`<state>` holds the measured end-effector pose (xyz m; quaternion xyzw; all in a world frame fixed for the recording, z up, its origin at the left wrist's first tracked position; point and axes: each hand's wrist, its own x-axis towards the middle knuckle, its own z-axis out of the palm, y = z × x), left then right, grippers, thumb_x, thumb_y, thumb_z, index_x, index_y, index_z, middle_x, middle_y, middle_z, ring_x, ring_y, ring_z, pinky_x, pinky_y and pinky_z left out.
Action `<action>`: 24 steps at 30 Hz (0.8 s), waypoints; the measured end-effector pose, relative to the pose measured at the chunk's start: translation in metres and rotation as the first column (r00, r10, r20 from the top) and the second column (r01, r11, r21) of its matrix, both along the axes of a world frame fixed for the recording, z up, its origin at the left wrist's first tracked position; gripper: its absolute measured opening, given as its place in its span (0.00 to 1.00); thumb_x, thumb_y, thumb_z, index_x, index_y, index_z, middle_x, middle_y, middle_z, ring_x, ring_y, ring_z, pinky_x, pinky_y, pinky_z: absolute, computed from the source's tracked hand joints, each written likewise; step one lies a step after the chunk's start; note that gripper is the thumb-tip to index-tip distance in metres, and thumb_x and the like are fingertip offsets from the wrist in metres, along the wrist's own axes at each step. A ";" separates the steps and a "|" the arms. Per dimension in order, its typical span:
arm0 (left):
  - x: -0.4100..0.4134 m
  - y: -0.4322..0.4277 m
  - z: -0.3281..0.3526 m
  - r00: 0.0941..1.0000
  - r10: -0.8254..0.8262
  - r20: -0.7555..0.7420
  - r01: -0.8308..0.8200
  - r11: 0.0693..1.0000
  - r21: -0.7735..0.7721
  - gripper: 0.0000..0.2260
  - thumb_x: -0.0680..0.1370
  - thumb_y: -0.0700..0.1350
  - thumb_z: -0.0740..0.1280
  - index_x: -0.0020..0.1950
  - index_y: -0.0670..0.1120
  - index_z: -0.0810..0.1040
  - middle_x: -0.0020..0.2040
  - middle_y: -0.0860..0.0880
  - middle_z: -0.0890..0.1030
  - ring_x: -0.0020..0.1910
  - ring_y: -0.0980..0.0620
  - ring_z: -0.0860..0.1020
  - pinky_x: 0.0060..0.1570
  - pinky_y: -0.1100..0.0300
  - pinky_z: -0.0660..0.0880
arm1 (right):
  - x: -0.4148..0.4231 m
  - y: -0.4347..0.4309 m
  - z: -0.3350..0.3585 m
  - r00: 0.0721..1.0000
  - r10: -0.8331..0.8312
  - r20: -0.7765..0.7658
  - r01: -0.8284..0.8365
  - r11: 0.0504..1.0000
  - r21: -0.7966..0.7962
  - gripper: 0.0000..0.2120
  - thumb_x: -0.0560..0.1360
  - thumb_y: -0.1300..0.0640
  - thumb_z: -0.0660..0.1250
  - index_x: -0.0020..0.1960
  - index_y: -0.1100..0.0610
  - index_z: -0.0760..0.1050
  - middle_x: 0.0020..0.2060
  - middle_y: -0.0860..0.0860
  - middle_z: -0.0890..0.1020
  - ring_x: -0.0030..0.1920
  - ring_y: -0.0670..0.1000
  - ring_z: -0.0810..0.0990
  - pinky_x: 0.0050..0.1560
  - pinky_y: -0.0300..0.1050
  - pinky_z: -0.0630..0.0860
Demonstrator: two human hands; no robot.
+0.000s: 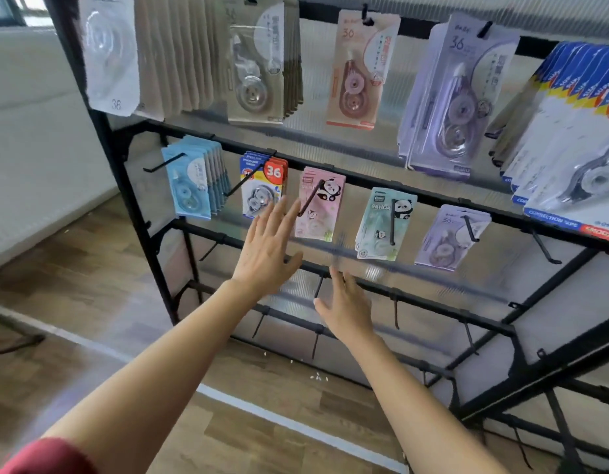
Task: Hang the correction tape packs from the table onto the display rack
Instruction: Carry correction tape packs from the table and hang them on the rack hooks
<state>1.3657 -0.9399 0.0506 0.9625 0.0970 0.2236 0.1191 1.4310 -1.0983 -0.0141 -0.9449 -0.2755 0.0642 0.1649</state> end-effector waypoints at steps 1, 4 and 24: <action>-0.016 0.006 -0.010 0.998 -0.004 -0.062 0.006 0.999 0.039 0.36 0.78 0.50 0.64 0.78 0.51 0.44 0.79 0.46 0.48 0.78 0.45 0.45 0.74 0.52 0.40 | -0.009 0.008 -0.002 0.998 0.047 -0.039 -0.048 0.999 -0.020 0.33 0.79 0.45 0.59 0.77 0.50 0.48 0.76 0.54 0.55 0.73 0.57 0.60 0.67 0.56 0.62; -0.074 0.031 -0.043 0.951 0.029 -0.308 0.032 0.981 0.190 0.34 0.78 0.54 0.61 0.78 0.54 0.45 0.79 0.48 0.43 0.78 0.47 0.42 0.72 0.52 0.34 | -0.038 0.037 -0.003 0.979 0.187 -0.084 -0.191 0.981 -0.039 0.32 0.78 0.45 0.60 0.77 0.50 0.50 0.75 0.53 0.58 0.72 0.57 0.62 0.67 0.55 0.64; -0.664 0.136 -0.100 0.354 0.760 -0.545 -0.922 0.381 -0.068 0.34 0.78 0.58 0.62 0.79 0.52 0.50 0.79 0.47 0.49 0.77 0.44 0.50 0.74 0.48 0.50 | -0.472 0.272 -0.004 0.637 0.746 -0.194 -0.757 0.653 0.022 0.32 0.78 0.46 0.62 0.77 0.50 0.54 0.73 0.54 0.62 0.70 0.58 0.63 0.67 0.55 0.60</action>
